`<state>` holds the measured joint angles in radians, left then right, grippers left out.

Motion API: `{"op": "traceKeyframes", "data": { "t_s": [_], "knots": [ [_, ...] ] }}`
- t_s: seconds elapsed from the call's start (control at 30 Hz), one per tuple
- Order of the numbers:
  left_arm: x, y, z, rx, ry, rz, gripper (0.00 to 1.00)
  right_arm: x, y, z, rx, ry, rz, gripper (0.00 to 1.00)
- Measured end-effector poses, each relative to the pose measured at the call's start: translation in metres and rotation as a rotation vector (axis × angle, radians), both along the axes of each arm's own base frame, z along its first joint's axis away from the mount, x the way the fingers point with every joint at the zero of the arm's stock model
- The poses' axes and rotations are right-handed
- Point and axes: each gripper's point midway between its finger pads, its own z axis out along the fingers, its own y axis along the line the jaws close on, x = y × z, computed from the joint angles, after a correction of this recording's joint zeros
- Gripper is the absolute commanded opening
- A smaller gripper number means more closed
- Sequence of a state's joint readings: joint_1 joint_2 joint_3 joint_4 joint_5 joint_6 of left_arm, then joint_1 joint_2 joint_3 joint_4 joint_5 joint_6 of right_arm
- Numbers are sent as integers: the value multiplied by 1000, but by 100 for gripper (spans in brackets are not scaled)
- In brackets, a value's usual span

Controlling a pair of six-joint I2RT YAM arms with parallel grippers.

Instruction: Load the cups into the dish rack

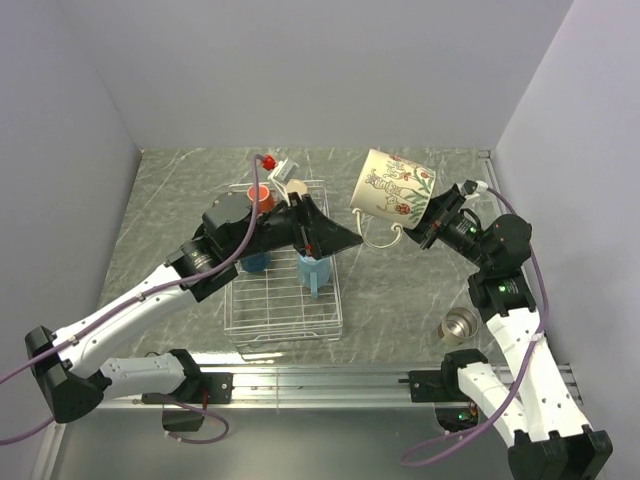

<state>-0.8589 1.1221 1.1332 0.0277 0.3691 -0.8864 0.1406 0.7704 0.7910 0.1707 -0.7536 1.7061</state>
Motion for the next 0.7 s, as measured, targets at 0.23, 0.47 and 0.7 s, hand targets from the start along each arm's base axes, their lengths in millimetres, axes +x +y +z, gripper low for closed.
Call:
{"op": "traceKeyframes", "data": {
  "t_s": [0.23, 0.47, 0.7],
  "knots": [
    [6, -8, 3, -20, -9, -4, 92, -3, 3, -6, -11, 27, 12, 0],
    [9, -12, 21, -73, -31, -2, 76, -3, 9, -15, -28, 56, 32, 0],
    [14, -19, 19, -83, -5, -9, 51, -2, 21, -12, -10, 52, 41, 0]
  ]
}}
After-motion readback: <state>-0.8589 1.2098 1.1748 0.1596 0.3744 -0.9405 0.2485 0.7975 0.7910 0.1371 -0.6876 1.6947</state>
